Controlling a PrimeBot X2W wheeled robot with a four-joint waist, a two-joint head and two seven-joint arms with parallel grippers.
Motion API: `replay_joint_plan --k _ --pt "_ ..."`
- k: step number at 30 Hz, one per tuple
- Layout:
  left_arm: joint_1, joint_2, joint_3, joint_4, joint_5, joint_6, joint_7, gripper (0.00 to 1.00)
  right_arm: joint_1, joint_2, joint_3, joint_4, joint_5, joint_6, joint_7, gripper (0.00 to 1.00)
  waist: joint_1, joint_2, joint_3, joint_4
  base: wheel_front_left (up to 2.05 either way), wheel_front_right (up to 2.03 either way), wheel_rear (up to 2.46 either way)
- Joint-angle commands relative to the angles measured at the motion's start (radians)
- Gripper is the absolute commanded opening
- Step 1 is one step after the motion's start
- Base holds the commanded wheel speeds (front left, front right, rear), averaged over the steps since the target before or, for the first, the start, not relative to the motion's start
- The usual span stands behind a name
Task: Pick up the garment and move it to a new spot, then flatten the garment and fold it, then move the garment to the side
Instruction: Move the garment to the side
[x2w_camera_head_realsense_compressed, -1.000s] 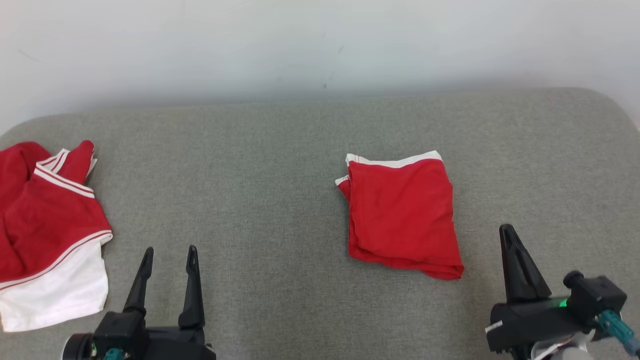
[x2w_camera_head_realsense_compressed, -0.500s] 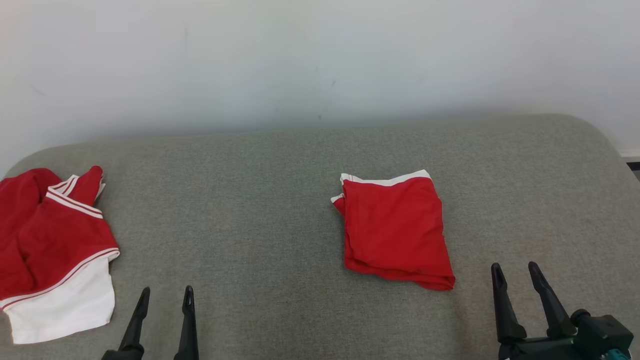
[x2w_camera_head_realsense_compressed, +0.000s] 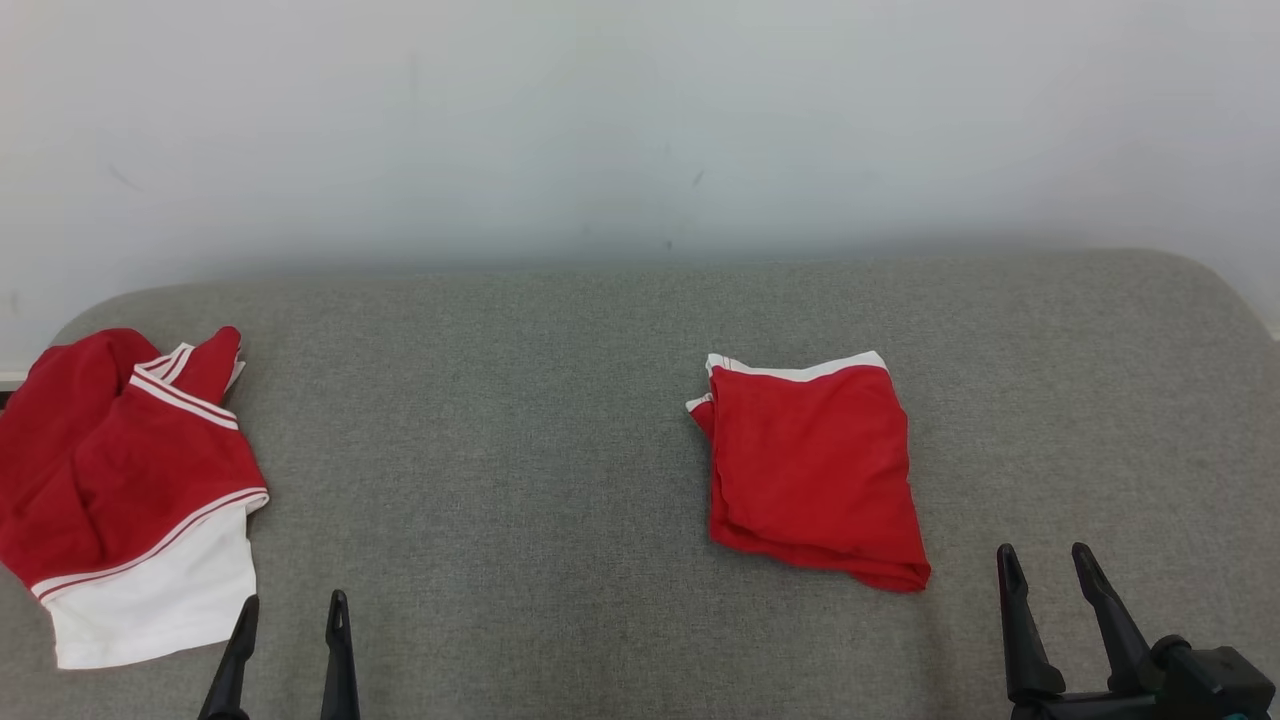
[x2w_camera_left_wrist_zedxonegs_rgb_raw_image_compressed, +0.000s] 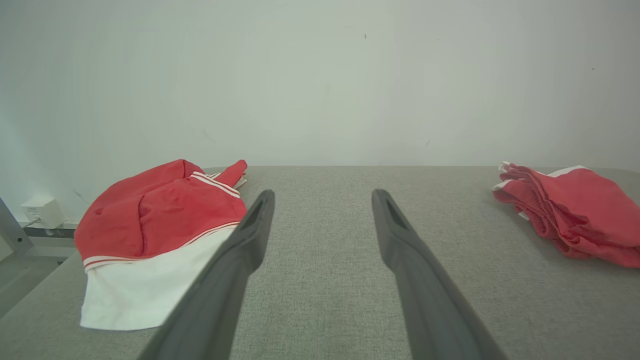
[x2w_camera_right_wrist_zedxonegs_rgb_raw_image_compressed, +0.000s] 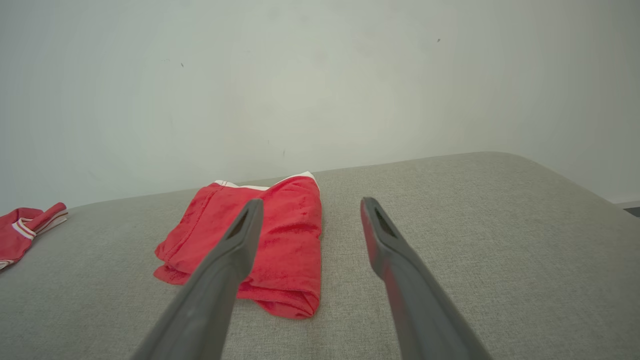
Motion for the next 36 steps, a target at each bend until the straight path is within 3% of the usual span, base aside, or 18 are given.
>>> replay_joint_plan --k 1,16,22,36 --pt "0.01 -0.003 0.004 -0.003 0.003 0.003 -0.003 1.0 0.007 0.0 -0.005 0.001 -0.008 -0.002 0.0 1.0 0.0001 0.0 0.0 0.002 0.0 0.0 0.0" --pt "0.0 -0.011 -0.003 0.002 -0.018 -0.011 -0.003 1.0 -0.004 0.004 -0.004 0.028 0.005 -0.002 0.0 1.0 0.0001 0.0 0.001 0.01 0.0 0.0 0.0" --pt "-0.014 -0.012 -0.008 0.008 -0.019 -0.012 -0.003 1.0 -0.053 -0.025 0.015 0.071 0.021 -0.002 0.005 1.0 0.0001 0.0 0.005 0.021 0.0 0.0 0.0" --pt "-0.086 -0.016 -0.058 0.016 -0.034 -0.012 -0.003 1.0 -0.378 -0.122 0.062 0.376 0.071 -0.002 0.135 1.0 0.0001 0.0 0.092 0.114 0.0 0.0 0.0"
